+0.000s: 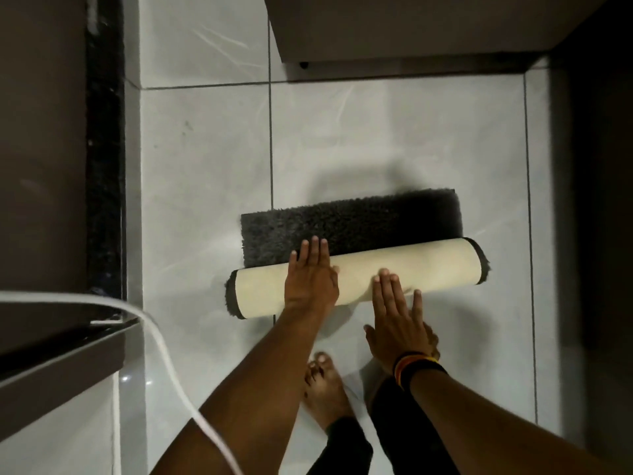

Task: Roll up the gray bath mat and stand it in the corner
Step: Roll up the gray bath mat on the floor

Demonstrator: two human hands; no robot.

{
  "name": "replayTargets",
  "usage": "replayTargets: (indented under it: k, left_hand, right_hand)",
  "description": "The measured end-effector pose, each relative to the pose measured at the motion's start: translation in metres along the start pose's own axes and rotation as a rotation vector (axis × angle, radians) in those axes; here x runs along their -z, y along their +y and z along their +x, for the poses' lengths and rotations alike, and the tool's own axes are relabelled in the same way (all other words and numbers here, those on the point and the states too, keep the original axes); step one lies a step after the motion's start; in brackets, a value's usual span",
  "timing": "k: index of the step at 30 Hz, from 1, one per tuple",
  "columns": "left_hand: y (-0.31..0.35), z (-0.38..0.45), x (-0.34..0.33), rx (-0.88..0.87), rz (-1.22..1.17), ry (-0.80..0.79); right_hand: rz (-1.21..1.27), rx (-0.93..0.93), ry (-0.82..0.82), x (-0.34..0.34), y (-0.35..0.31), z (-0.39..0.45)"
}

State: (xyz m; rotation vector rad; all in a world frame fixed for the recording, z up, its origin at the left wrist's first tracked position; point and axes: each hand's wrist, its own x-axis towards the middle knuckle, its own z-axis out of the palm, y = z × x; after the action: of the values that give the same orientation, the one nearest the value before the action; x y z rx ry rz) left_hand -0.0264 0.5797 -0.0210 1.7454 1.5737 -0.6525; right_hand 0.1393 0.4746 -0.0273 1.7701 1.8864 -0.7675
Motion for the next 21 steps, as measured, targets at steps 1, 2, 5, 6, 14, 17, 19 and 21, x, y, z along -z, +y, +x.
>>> replayTargets:
  k: [1, 2, 5, 6, 14, 17, 19, 21]
  left_hand:
    - [-0.001, -0.002, 0.000, -0.027, -0.039, 0.051]
    - [-0.002, -0.005, -0.002, -0.076, -0.048, 0.141]
    - [0.002, -0.025, -0.018, -0.287, -0.114, 0.317]
    - [0.003, -0.034, -0.027, -0.292, -0.129, 0.309]
    - [0.017, 0.008, -0.009, -0.141, -0.144, 0.291]
    - [0.019, 0.039, 0.025, -0.091, -0.138, 0.291]
    - [0.017, 0.057, 0.046, -0.064, -0.116, 0.283]
    - [0.016, 0.070, 0.063, -0.059, -0.114, 0.256]
  right_hand:
    - [0.018, 0.014, 0.034, 0.007, 0.001, 0.009]
    - [0.003, 0.039, 0.089, 0.017, 0.001, 0.025]
    - [0.030, 0.042, 0.072, 0.057, -0.001, 0.070]
    - [0.033, 0.054, 0.066, 0.069, -0.001, 0.082]
    - [0.300, 0.029, 0.295, 0.086, 0.010, 0.098]
    - [0.726, -0.129, 0.453, 0.062, 0.010, 0.064]
    - [1.031, -0.375, 0.434, 0.048, 0.007, 0.056]
    - [1.457, -0.680, 0.288, 0.054, 0.005, 0.075]
